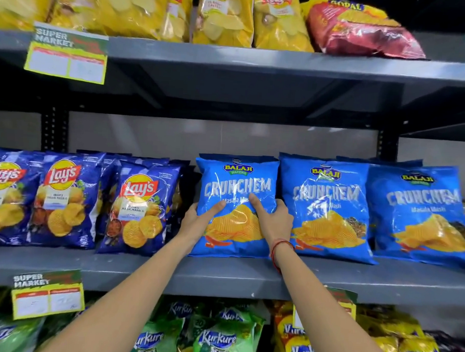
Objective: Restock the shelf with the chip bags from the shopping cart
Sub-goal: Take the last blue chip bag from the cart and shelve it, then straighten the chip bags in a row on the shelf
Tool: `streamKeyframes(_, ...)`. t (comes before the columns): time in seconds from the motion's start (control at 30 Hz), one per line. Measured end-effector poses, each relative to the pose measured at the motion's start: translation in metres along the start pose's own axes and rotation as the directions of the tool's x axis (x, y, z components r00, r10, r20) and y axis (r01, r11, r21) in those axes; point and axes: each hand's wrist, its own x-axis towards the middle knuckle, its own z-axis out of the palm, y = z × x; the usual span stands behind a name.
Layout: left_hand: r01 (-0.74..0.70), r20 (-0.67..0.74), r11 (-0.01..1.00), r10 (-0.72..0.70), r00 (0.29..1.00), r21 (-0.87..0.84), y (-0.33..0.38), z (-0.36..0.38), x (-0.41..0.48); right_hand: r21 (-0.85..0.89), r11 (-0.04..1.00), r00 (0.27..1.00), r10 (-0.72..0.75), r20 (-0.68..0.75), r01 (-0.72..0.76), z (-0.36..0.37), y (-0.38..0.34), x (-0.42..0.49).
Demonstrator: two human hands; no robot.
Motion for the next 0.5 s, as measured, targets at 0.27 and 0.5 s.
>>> streamKeyframes(0.27, -0.255, -0.069, 0.859, 0.317, 0.946, 0.444, 0.009, -0.017, -0.031, -0.118, 0.955, 0.939, -0.29, -0.188, 0.271, -0.003, -0.012, -0.014)
streamKeyframes(0.5, -0.465, 0.126, 0.542, 0.547, 0.827, 0.7, 0.027, -0.093, -0.08, 0.128, 0.922, 0.923, -0.377, 0.076, 0.366, 0.049, -0.055, -0.062)
